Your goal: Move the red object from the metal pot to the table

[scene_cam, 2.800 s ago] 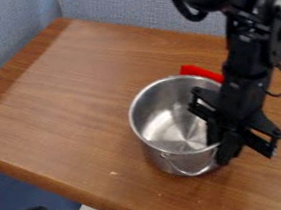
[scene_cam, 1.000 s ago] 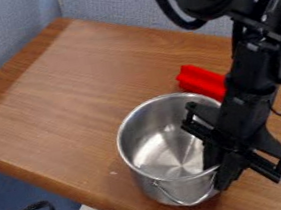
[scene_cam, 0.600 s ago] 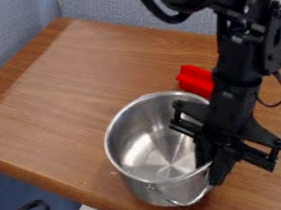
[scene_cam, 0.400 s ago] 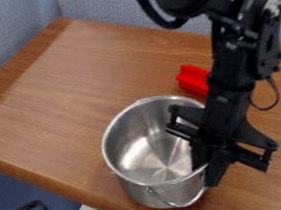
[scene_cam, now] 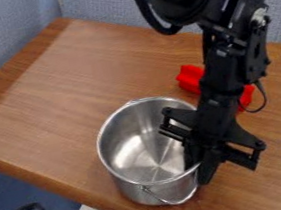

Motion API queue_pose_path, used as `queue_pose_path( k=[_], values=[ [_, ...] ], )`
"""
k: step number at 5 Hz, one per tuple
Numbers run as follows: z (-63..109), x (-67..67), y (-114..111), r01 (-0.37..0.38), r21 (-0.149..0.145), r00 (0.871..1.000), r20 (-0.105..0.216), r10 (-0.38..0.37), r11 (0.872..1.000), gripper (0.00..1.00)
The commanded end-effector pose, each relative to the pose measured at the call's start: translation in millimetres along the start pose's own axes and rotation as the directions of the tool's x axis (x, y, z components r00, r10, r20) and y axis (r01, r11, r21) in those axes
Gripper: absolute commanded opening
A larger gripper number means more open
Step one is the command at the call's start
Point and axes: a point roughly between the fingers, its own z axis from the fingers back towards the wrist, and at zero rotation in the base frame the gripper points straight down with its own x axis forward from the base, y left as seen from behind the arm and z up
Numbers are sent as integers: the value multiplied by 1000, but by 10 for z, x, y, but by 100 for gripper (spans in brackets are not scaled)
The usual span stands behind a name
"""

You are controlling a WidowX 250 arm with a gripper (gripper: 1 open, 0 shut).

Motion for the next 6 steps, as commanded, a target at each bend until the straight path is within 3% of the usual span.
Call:
queue_pose_path(
  k=[1, 2, 3, 4, 5, 6],
  values=[
    [138, 103, 88, -53, -10, 998, 40, 54, 999, 0],
    [152, 134, 62, -33, -4, 999, 43, 33, 999, 100],
    [165, 161, 38, -14, 0, 999, 49, 14, 1000, 100],
    [148, 176, 22, 4, 10, 998, 56, -4, 1000, 0],
    [219, 123, 95, 6, 12, 998, 60, -7, 1000, 0],
    [274, 76, 162, 10, 16, 998, 60, -10, 1000, 100]
  ],
)
